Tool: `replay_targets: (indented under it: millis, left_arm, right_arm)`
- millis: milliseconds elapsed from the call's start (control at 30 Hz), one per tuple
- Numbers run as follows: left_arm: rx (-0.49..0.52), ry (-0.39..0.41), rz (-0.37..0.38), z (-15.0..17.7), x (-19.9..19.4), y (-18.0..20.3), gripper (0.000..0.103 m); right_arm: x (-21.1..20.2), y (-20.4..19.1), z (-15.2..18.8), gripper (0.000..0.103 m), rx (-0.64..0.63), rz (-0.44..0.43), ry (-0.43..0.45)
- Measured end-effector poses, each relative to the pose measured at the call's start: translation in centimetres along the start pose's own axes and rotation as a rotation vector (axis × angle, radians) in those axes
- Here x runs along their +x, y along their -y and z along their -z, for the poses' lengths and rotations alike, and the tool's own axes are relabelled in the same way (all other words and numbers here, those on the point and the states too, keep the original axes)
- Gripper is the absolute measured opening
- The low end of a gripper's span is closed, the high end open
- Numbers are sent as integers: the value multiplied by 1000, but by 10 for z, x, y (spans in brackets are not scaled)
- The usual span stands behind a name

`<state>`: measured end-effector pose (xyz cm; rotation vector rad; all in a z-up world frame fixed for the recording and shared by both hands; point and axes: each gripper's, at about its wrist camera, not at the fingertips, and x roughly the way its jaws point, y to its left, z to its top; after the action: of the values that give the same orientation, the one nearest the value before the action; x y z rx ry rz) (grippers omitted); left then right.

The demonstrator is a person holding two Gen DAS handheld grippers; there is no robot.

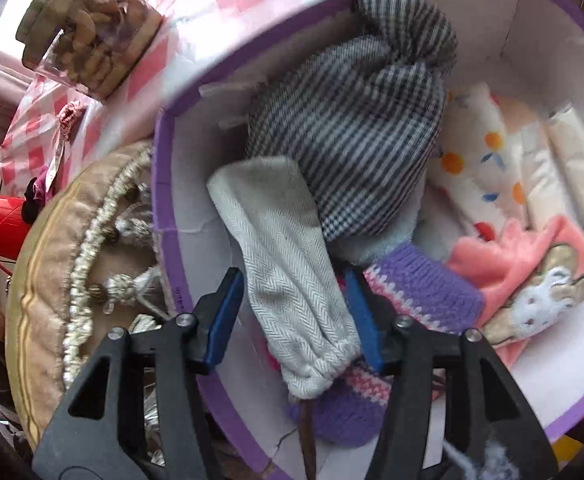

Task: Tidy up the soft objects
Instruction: 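Withdraw both open tools from the box back to the tablecloth, then grasp the black hair tie with the left tool while the right tool grasps the pink floral scarf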

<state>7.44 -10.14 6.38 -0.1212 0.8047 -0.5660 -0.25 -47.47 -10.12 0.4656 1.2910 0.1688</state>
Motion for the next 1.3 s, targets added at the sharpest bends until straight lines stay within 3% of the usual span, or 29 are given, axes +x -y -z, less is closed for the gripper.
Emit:
replay_targets:
  millis: [67,233,333,400,633,800,900,933,967,1100,1300]
  left_arm:
    - [-59,11,-110,2,-11,-27,83]
    - [-223,21,-345,11,-38,-102,83]
    - [-296,21,-434,15,-50,-137,70]
    - [-304,22,-463,17,-53,-149,66]
    - [-300,-42,-522,10,-32,-164,63]
    - [-320,-118,-570,10,-6,-179,62]
    - [-326,-146,-579,13,3,-186,46]
    - [-328,-153,-575,14,5,-187,33]
    - [-329,-156,-568,15,6,-188,27]
    - [-333,-122,-548,17,1,-186,17]
    - [-355,30,-479,16,-26,-178,13]
  right_arm:
    - [-21,-4,-2,70,-30,47,55]
    - [-75,-43,-10,75,-200,192,202]
    - [-93,-70,-23,77,-283,180,252]
    - [-99,-92,-30,79,-336,153,277]
    - [-84,-178,-52,79,-511,14,254]
    - [-69,-250,-52,80,-647,-35,244]
    - [-52,-287,-54,82,-726,-52,246]
    - [-45,-299,-57,82,-742,-50,244]
    - [-40,-309,-59,82,-751,-54,238]
    - [-7,-342,-77,82,-761,-59,220]
    - [38,-377,-102,82,-766,-15,215]
